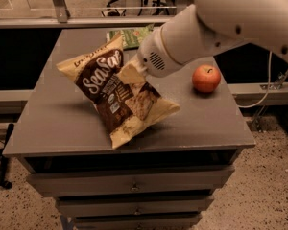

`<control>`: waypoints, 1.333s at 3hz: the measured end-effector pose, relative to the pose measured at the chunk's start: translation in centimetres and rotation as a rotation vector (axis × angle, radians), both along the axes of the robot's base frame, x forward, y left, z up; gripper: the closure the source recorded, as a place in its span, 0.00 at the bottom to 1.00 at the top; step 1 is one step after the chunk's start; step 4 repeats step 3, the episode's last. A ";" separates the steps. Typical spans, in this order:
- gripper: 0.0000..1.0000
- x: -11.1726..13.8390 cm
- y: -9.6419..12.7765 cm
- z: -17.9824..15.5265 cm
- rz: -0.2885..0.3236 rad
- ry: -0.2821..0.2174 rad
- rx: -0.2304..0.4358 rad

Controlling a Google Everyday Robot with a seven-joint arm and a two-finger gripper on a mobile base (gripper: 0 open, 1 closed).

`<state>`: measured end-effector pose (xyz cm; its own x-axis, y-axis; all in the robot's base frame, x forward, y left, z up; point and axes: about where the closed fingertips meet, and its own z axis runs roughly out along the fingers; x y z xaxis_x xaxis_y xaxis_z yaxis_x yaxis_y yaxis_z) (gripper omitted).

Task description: Pick brown chip bag

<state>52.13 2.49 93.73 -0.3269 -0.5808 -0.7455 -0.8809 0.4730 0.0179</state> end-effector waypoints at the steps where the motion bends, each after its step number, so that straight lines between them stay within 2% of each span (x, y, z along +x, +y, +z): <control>1: 1.00 0.6 -1.4 3.3 -0.006 -0.016 0.051; 2: 1.00 0.8 -2.8 7.1 0.005 0.001 0.140; 3: 1.00 0.5 -2.5 10.4 0.023 -0.025 0.187; 4: 1.00 0.5 -2.5 10.4 0.023 -0.025 0.187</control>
Offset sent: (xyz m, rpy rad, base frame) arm 0.0077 -0.0473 0.1641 0.3600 0.0409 0.0412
